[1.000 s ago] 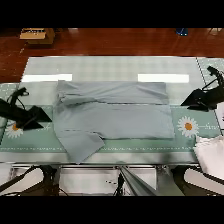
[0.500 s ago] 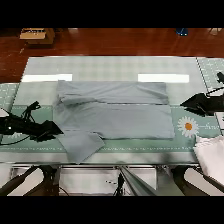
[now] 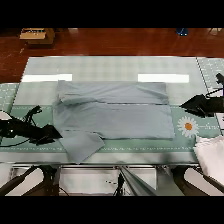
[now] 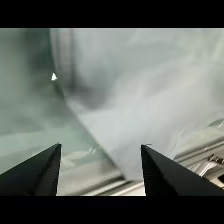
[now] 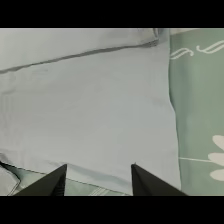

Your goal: Fold the shirts.

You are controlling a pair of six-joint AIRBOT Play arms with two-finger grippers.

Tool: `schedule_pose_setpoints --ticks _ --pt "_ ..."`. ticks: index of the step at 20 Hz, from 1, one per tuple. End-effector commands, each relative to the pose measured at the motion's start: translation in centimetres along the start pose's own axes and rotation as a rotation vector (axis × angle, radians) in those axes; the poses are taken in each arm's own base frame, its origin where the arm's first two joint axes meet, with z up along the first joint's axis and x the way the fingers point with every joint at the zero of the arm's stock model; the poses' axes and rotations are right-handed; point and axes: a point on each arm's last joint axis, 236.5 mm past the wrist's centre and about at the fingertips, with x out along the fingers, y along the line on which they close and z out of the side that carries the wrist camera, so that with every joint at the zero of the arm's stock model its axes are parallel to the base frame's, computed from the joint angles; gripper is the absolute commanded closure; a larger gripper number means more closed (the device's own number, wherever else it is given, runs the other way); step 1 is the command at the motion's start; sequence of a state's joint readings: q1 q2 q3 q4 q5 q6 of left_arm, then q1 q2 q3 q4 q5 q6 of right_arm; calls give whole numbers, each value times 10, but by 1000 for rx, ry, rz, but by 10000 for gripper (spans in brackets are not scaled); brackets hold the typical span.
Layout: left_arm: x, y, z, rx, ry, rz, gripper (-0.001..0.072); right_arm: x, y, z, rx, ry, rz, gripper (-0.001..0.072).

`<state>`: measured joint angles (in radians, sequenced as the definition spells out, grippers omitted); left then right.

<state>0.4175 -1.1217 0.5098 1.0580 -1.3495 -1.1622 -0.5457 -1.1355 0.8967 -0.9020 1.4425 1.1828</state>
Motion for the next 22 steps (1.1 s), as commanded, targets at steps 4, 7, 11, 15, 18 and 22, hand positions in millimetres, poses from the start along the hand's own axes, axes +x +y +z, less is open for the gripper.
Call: schedule_pose_setpoints --ticks 4,7,11,15,18,22 --pt "45 -43 6 75 73 -72 296 0 1 -6 1 23 3 235" --pt "55 -43 3 89 100 -55 621 -1 -4 -12 6 50 -15 233" --pt "41 -36 7 27 75 -90 679 -9 -54 -31 50 121 -218 226" --pt "33 -34 7 23 61 -112 680 -13 -79 -44 221 81 -168 217" --pt "31 -35 8 50 50 -109 680 4 -84 -60 324 74 -87 217" --pt "31 -35 8 53 49 -110 681 36 -93 -92 359 124 -74 217"
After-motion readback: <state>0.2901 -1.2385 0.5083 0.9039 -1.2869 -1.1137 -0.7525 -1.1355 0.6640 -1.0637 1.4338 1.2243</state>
